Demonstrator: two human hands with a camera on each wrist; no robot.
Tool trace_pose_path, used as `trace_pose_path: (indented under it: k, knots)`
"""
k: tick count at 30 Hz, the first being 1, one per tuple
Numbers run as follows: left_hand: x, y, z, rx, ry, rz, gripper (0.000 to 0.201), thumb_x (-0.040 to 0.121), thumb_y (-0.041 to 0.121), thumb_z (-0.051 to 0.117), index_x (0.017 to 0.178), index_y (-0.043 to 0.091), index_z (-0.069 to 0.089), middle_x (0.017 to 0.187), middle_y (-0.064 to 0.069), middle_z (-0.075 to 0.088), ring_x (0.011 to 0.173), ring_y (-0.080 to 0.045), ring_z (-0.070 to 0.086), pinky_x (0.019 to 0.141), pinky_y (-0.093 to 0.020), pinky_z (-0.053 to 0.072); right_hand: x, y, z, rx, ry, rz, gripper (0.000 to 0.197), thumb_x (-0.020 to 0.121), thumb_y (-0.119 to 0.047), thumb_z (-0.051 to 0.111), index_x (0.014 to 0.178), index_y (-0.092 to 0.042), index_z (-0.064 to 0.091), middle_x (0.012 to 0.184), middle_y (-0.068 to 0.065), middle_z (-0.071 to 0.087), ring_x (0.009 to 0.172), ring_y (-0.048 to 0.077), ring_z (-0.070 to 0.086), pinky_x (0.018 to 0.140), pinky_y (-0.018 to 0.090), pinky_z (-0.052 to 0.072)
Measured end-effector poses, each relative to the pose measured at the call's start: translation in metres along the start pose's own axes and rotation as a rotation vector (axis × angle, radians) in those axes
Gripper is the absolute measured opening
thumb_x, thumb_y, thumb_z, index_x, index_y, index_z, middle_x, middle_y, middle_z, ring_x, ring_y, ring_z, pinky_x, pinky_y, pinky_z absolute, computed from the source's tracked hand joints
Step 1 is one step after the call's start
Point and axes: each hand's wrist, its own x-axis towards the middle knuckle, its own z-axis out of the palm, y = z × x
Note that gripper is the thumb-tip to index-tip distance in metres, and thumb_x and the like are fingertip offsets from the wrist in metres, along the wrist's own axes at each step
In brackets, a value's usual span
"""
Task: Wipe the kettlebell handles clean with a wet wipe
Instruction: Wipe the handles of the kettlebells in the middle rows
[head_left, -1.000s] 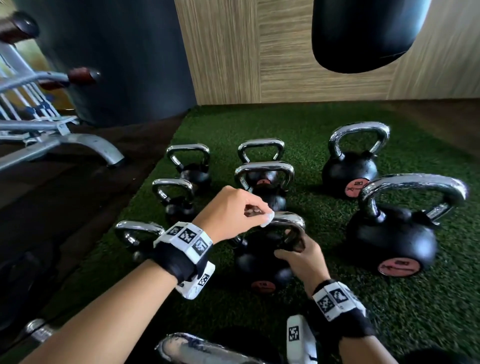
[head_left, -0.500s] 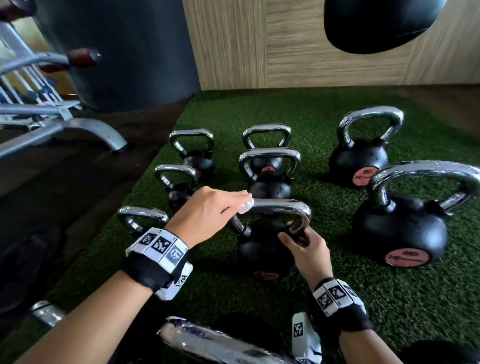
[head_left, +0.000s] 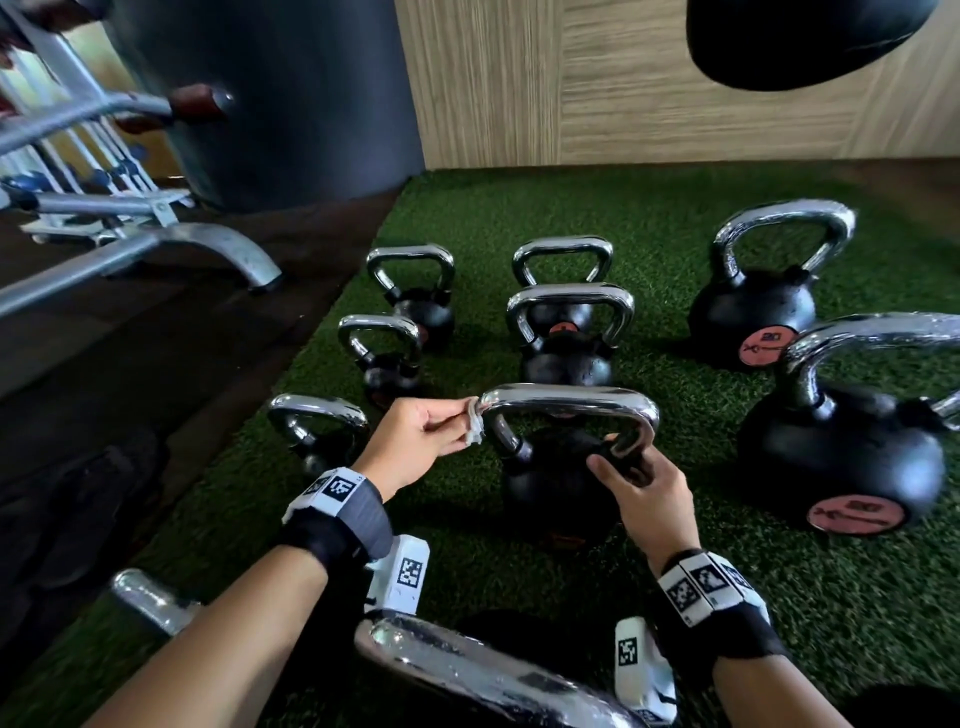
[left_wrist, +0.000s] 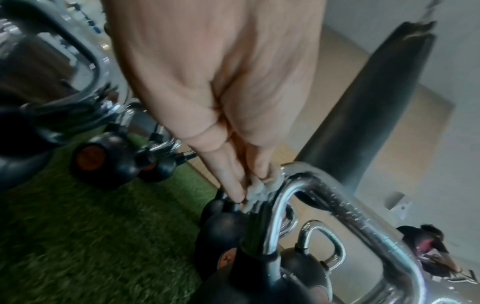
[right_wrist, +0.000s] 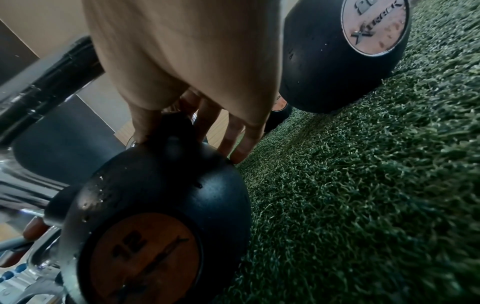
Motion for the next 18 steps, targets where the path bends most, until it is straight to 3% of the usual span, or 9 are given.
trace_pose_path:
  k: [3, 6, 8, 11, 13, 15, 17, 18]
  knots:
    - [0.000, -0.012, 0.000, -0.050, -0.005, 0.020, 0.030, 0.098, 0.000, 0.062, 0.121, 0.017, 0.071, 0.111, 0.003, 0.078, 0.106, -0.012, 0.073, 0.086, -0.025, 0.061, 0.000, -0.001, 0.000, 0.015, -0.019, 0.004, 0.031, 0.076, -0.051, 0.080, 0.098, -0.030, 0.073, 0.089, -0.012, 0.076, 0.091, 0.011, 0.071, 0.088, 0.041, 0.058]
    - [0.000, -0.023, 0.005, -0.079, 0.019, -0.022, 0.028, 0.097, -0.001, 0.063, 0.118, 0.013, 0.073, 0.110, -0.006, 0.078, 0.103, -0.016, 0.074, 0.082, -0.022, 0.060, -0.002, -0.005, -0.002, 0.002, 0.002, -0.002, 0.028, 0.076, -0.048, 0.082, 0.094, -0.028, 0.074, 0.085, -0.012, 0.075, 0.087, 0.011, 0.071, 0.084, 0.040, 0.058]
    - [0.001, -0.030, 0.013, -0.032, 0.006, -0.059, 0.024, 0.096, -0.003, 0.064, 0.108, 0.013, 0.077, 0.105, -0.009, 0.079, 0.099, -0.018, 0.074, 0.084, -0.026, 0.061, -0.003, -0.008, -0.002, -0.004, 0.020, 0.001, 0.027, 0.075, -0.046, 0.084, 0.092, -0.027, 0.075, 0.081, -0.011, 0.075, 0.084, 0.011, 0.071, 0.082, 0.038, 0.058]
    - [0.003, -0.037, 0.019, 0.138, -0.057, -0.048, 0.015, 0.096, 0.000, 0.066, 0.100, 0.006, 0.079, 0.092, -0.005, 0.078, 0.088, -0.009, 0.070, 0.091, -0.035, 0.060, -0.003, -0.011, -0.003, 0.011, 0.016, 0.019, 0.024, 0.074, -0.042, 0.086, 0.088, -0.025, 0.075, 0.081, -0.007, 0.076, 0.083, 0.013, 0.072, 0.084, 0.043, 0.059]
    - [0.004, -0.036, 0.015, 0.232, -0.119, -0.030, 0.011, 0.094, 0.011, 0.072, 0.092, 0.006, 0.080, 0.081, 0.000, 0.075, 0.077, -0.004, 0.064, 0.081, -0.028, 0.056, -0.003, -0.014, -0.005, -0.002, 0.007, 0.032, 0.021, 0.073, -0.042, 0.086, 0.084, -0.030, 0.074, 0.081, -0.008, 0.076, 0.084, 0.012, 0.072, 0.085, 0.043, 0.059]
    - [0.004, -0.033, 0.012, 0.358, -0.138, -0.007, 0.030, 0.086, 0.039, 0.078, 0.076, 0.011, 0.076, 0.062, 0.002, 0.060, 0.062, -0.005, 0.049, 0.064, -0.026, 0.040, -0.003, -0.018, -0.008, -0.043, -0.001, 0.044, 0.019, 0.071, -0.046, 0.086, 0.080, -0.038, 0.072, 0.080, -0.010, 0.076, 0.082, 0.009, 0.071, 0.083, 0.040, 0.059]
    - [0.005, -0.034, 0.012, 0.451, -0.075, 0.005, 0.046, 0.084, 0.056, 0.075, 0.070, 0.011, 0.073, 0.054, -0.003, 0.055, 0.054, -0.006, 0.045, 0.059, -0.029, 0.036, -0.005, -0.024, -0.014, -0.084, -0.015, 0.052, 0.019, 0.067, -0.049, 0.087, 0.077, -0.043, 0.072, 0.077, -0.013, 0.075, 0.081, 0.006, 0.070, 0.078, 0.033, 0.057]
    - [0.007, -0.034, 0.013, 0.492, -0.040, 0.021, 0.047, 0.085, 0.057, 0.074, 0.068, 0.014, 0.074, 0.051, 0.002, 0.055, 0.050, -0.003, 0.045, 0.056, -0.027, 0.036, -0.006, -0.026, -0.017, -0.102, -0.024, 0.050, 0.019, 0.065, -0.048, 0.088, 0.075, -0.046, 0.072, 0.075, -0.015, 0.075, 0.079, 0.003, 0.070, 0.074, 0.028, 0.055]
